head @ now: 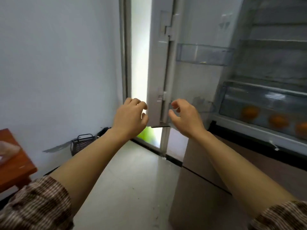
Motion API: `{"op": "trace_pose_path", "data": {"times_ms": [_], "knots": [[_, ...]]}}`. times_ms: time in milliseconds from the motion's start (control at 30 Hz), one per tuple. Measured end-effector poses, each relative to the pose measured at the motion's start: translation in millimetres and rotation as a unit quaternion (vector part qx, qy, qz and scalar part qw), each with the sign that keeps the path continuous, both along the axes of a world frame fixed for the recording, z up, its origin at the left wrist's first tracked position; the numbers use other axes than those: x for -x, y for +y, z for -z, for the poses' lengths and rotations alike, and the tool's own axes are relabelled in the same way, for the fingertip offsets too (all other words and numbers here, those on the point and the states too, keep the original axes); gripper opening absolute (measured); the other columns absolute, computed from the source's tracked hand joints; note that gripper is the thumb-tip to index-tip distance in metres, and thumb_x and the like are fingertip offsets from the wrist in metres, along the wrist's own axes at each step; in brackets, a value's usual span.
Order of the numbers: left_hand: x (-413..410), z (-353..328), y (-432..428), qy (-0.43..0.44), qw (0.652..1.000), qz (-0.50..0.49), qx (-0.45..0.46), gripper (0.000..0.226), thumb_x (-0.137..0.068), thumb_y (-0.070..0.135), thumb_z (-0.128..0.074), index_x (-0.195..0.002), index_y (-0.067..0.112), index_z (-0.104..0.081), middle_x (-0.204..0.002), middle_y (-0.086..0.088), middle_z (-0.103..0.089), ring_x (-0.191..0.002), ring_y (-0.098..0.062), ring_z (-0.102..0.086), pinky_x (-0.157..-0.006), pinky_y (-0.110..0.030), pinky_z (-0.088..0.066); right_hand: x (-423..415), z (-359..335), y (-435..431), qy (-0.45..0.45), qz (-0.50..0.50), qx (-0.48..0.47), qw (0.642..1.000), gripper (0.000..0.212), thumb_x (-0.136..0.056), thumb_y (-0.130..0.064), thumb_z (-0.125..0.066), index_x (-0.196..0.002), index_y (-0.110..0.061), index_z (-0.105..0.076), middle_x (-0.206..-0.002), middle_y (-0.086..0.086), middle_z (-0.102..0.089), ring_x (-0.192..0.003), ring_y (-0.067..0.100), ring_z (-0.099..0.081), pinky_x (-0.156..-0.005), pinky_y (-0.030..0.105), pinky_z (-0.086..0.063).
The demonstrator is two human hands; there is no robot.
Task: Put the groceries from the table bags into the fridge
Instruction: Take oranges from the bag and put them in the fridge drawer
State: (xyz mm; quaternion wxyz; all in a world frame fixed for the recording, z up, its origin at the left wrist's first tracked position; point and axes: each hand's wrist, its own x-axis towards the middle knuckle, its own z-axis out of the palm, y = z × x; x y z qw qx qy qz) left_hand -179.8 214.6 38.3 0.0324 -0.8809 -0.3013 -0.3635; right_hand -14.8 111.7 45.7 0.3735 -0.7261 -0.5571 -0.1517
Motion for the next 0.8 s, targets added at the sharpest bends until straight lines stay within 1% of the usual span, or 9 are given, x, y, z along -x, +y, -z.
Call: {"op": "trace_pose_path", "data": {"times_ms": [100, 200, 300, 433, 600, 700, 733, 800], "knots": [[75.2, 9.2, 28.7, 0.010, 0.997, -0.063, 0.031, 0.030, -0.087, 0.022, -0.052, -0.114, 0.014, -0.062, -0.120, -0.004, -0.060, -0.115, -0.025, -0.046, -0.083, -0.036, -0.045, 73.4, 8.1, 37.1, -0.026, -0.037, 0.006, 0.999, 0.025, -0.090, -0.023, -0.057, -0.110, -0.009, -0.060, -0.111, 0.006, -0.062, -0.101, 0.024, -0.057, -0.080, 0.034, -0.044], [145.5, 22.9, 57.1, 0.024, 0.989, -0.127, 0.069, 0.034, -0.089, 0.024, -0.050, -0.120, 0.016, -0.059, -0.125, -0.005, -0.057, -0.118, -0.025, -0.044, -0.085, -0.037, -0.043, 137.7, 24.1, 82.0, -0.046, -0.087, 0.061, 0.993, 0.030, -0.091, -0.027, -0.054, -0.117, -0.011, -0.056, -0.116, 0.005, -0.059, -0.105, 0.024, -0.055, -0.082, 0.034, -0.044], [202.4, 42.2, 83.2, 0.049, 0.977, -0.182, 0.105, 0.035, -0.089, 0.024, -0.049, -0.123, 0.016, -0.056, -0.127, -0.005, -0.055, -0.118, -0.024, -0.043, -0.085, -0.036, -0.041, 187.5, 45.6, 126.6, -0.058, -0.122, 0.105, 0.985, 0.035, -0.090, -0.028, -0.054, -0.121, -0.012, -0.053, -0.121, 0.006, -0.056, -0.111, 0.026, -0.053, -0.087, 0.036, -0.044], [280.7, 72.8, 127.2, 0.086, 0.954, -0.251, 0.144, 0.036, -0.089, 0.026, -0.049, -0.123, 0.016, -0.055, -0.128, -0.007, -0.053, -0.120, -0.026, -0.043, -0.090, -0.040, -0.041, 262.3, 76.1, 194.0, -0.064, -0.162, 0.141, 0.974, 0.036, -0.090, -0.030, -0.053, -0.121, -0.012, -0.052, -0.122, 0.007, -0.056, -0.113, 0.027, -0.052, -0.085, 0.036, -0.043], [367.6, 107.6, 197.1, 0.112, 0.929, -0.303, 0.182, 0.037, -0.090, 0.024, -0.048, -0.124, 0.014, -0.054, -0.128, -0.010, -0.053, -0.120, -0.028, -0.045, -0.092, -0.040, -0.042, 350.8, 112.8, 282.6, -0.063, -0.219, 0.173, 0.958, 0.036, -0.092, -0.031, -0.051, -0.123, -0.012, -0.051, -0.122, 0.006, -0.055, -0.110, 0.026, -0.053, -0.078, 0.032, -0.038], [414.0, 123.7, 240.3, 0.126, 0.915, -0.317, 0.214, 0.039, -0.087, 0.022, -0.049, -0.125, 0.013, -0.052, -0.132, -0.009, -0.050, -0.123, -0.027, -0.044, -0.091, -0.039, -0.043, 398.8, 132.6, 337.5, -0.048, -0.244, 0.204, 0.947, 0.033, -0.091, -0.031, -0.052, -0.117, -0.011, -0.051, -0.115, 0.006, -0.055, -0.104, 0.026, -0.055, -0.073, 0.030, -0.038], [428.7, 128.5, 253.5, 0.130, 0.910, -0.322, 0.226, 0.041, -0.087, 0.022, -0.049, -0.127, 0.014, -0.051, -0.135, -0.009, -0.049, -0.124, -0.027, -0.043, -0.092, -0.039, -0.043, 413.8, 137.9, 354.7, -0.046, -0.251, 0.217, 0.942, 0.032, -0.091, -0.031, -0.052, -0.117, -0.011, -0.051, -0.115, 0.006, -0.055, -0.104, 0.026, -0.055, -0.073, 0.031, -0.040], [457.5, 138.1, 279.2, 0.136, 0.898, -0.333, 0.251, 0.046, -0.088, 0.022, -0.049, -0.134, 0.014, -0.047, -0.139, -0.009, -0.046, -0.127, -0.027, -0.041, -0.096, -0.041, -0.041, 441.4, 146.3, 385.7, -0.047, -0.263, 0.242, 0.933, 0.036, -0.092, -0.032, -0.051, -0.122, -0.011, -0.050, -0.122, 0.007, -0.054, -0.107, 0.025, -0.055, -0.080, 0.034, -0.045]]}}
